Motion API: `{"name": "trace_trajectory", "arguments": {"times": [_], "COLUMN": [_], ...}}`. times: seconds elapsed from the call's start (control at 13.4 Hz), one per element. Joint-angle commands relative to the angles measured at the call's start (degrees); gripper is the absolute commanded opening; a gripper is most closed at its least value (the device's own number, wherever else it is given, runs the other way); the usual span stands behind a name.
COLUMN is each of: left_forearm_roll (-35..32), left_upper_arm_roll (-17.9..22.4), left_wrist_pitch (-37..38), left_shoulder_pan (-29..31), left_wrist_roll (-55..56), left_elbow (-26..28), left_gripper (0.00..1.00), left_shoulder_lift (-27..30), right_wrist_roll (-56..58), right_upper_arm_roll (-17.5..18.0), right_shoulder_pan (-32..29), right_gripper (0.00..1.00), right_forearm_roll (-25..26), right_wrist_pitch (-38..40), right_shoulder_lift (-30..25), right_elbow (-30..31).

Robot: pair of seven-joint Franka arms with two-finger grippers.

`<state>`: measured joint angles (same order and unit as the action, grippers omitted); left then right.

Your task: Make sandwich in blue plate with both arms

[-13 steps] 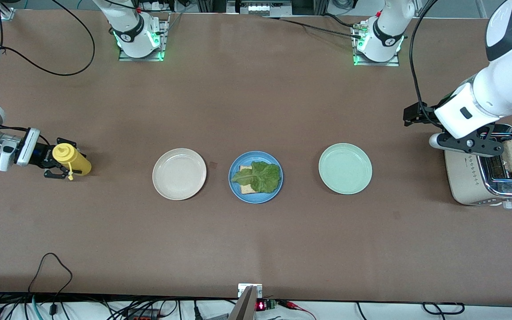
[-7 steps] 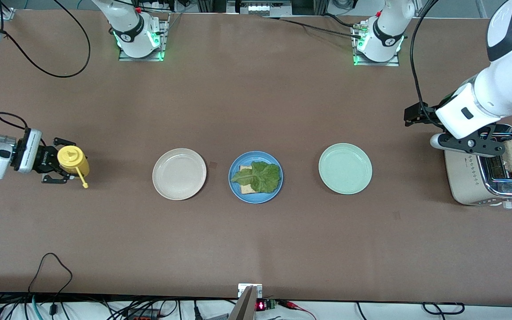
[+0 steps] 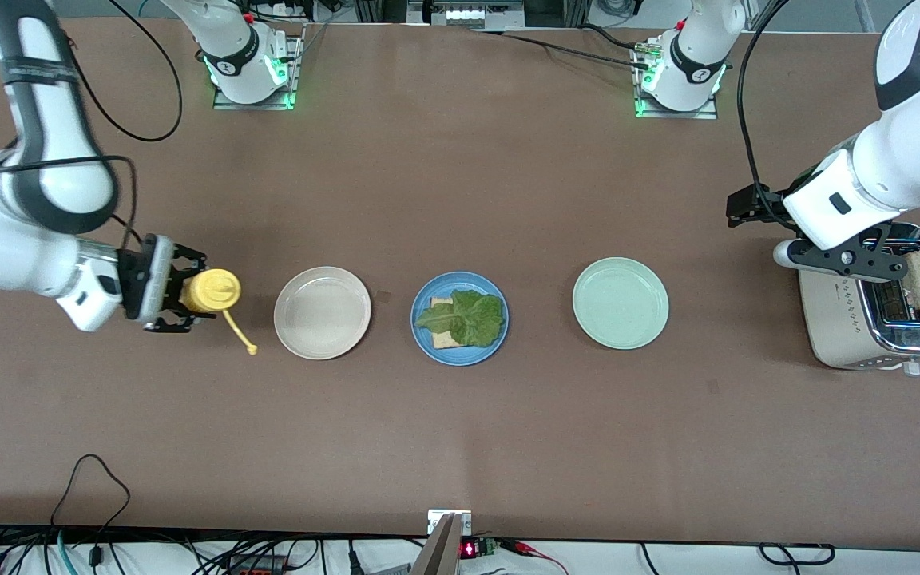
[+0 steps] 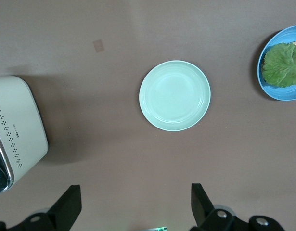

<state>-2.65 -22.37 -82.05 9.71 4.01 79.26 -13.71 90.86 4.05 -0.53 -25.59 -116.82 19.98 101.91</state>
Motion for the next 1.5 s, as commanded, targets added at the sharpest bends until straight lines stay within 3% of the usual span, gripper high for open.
{"name": "trace_trajectory", "arguments": {"times": [0.0, 0.52, 0.82, 1.42], "left_forearm_roll": [-0.78, -0.78, -0.78, -0.69], "left_upper_arm_roll": [-0.3, -0.3, -0.3, -0.39], "left_wrist_pitch": [0.84, 0.84, 0.93, 0.93], "left_shoulder_pan": [0.31, 0.49, 0.58, 1.19], "left_wrist_roll": [-0.75, -0.75, -0.75, -0.84], "left_elbow": [-0.25, -0.25, -0.16, 0.1], "left_gripper": [1.0, 1.0, 1.0, 1.0], "left_shoulder_lift": [0.44, 0.44, 0.44, 0.44], "right_wrist_roll": [-9.96, -39.93, -52.87, -58.6], "right_upper_arm_roll": [-0.53, -0.53, -0.53, -1.24], "right_shoulder_pan": [5.61, 22.48, 29.61, 33.31], "right_gripper": [0.0, 0.0, 0.0, 0.0], "right_forearm_roll": [6.49, 28.9, 38.4, 42.73], "right_wrist_pitch": [-2.71, -7.28, -7.72, -7.9], "right_shoulder_lift": [-1.7, 0.85, 5.41, 12.98], "right_elbow": [1.45, 1.18, -0.22, -5.23]}}
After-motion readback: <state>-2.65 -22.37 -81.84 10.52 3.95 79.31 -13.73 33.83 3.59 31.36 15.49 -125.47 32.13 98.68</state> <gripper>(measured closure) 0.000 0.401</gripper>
